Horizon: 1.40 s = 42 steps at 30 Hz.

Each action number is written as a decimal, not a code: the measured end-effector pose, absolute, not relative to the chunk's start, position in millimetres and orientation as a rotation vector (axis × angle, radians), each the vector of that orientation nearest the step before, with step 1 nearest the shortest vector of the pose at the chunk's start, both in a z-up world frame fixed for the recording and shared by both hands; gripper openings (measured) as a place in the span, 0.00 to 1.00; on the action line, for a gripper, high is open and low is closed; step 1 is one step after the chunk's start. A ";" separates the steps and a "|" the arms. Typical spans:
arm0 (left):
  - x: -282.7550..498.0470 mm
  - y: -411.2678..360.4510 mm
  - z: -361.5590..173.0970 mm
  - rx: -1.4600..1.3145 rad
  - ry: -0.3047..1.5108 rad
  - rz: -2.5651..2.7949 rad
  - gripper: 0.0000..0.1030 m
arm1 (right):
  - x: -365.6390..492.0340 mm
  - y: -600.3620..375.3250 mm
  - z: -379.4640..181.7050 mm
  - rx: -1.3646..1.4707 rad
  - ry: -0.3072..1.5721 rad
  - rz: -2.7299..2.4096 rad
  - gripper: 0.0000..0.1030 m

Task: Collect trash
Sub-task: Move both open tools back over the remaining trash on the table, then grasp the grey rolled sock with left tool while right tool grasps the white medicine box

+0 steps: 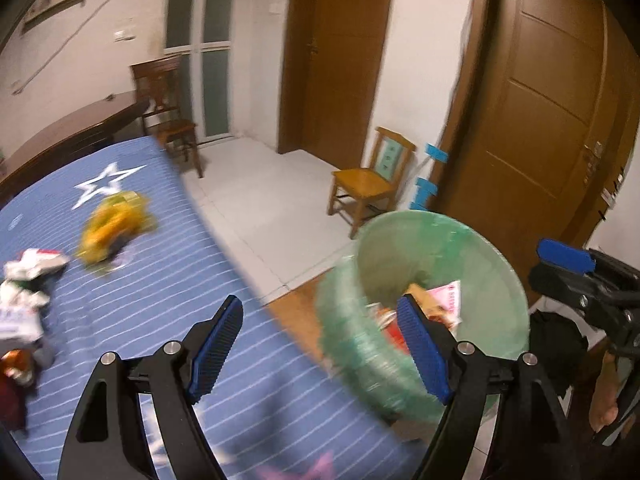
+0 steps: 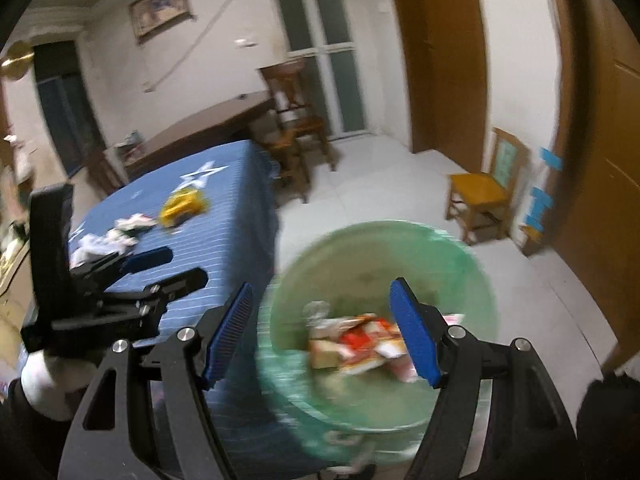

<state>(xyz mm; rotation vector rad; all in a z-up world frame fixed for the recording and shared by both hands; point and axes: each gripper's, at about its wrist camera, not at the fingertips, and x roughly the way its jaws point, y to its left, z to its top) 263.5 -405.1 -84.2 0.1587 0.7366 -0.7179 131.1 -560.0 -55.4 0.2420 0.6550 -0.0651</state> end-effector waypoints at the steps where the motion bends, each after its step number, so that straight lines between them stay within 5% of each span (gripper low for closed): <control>1: 265.1 -391.3 -83.6 0.153 0.736 -0.703 0.77 | 133.5 -547.9 -55.3 0.232 0.651 -0.036 0.66; 15: 311.7 -130.5 -47.6 -0.053 0.716 -0.432 0.78 | 192.6 -410.3 -79.5 0.161 0.742 0.269 0.66; 22: 380.4 -4.5 -44.3 -0.142 0.744 -0.240 0.86 | 228.5 -375.3 -79.9 0.111 0.773 0.324 0.69; 42: 498.5 30.0 -118.9 -0.146 0.904 -0.253 0.86 | 467.5 -252.4 -67.0 -0.215 1.021 0.605 0.75</control>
